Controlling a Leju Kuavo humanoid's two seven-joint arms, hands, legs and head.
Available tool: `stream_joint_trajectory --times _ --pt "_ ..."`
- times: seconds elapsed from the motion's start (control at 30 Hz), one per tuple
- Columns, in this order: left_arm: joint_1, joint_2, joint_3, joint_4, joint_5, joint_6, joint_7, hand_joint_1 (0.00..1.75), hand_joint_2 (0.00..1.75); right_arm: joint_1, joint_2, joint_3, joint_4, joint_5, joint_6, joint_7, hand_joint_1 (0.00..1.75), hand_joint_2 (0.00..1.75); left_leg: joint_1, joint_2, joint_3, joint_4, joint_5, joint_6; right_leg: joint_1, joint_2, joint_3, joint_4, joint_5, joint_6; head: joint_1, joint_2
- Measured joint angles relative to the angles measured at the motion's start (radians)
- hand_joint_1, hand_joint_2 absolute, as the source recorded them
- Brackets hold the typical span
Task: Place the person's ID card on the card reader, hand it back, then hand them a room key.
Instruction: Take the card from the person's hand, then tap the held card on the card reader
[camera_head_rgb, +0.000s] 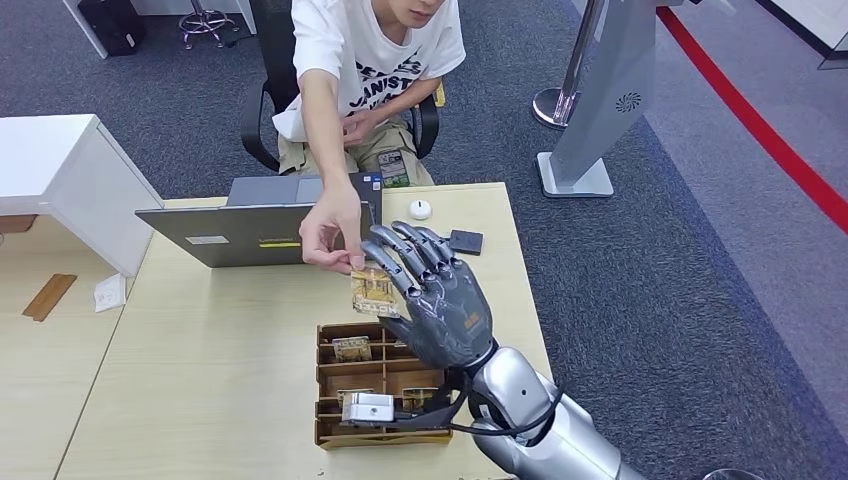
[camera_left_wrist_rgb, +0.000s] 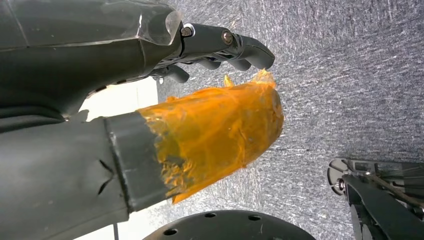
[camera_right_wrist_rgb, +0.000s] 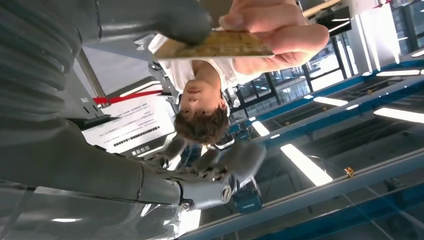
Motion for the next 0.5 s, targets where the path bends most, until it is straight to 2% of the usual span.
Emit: stream_joint_trajectory --times 0.2,0.37,0.5 --pt "0.000 -0.001 0.000 0.000 0.000 0.000 0.001 0.00 0.00 -0.008 0.010 0.002 0.027 0.001 0.000 0.004 1.58 1.75 0.000 0.000 0.000 0.000 0.000 0.000 0.000 0.000 0.000 0.000 0.000 0.000 0.000 0.000" --pt "0.000 -0.002 0.000 0.000 0.002 0.000 0.001 0.00 0.00 -0.012 0.014 0.002 0.038 0.001 0.001 0.004 1.74 1.75 0.000 0.000 0.000 0.000 0.000 0.000 0.000 0.000 0.000 0.000 0.000 0.000 0.000 0.000" --pt "0.000 -0.002 0.000 0.000 0.006 0.000 0.001 0.00 0.00 -0.012 0.017 0.002 0.046 0.001 0.004 0.005 1.75 1.75 0.000 0.000 0.000 0.000 0.000 0.000 0.000 0.000 0.000 0.000 0.000 0.000 0.000 0.000"
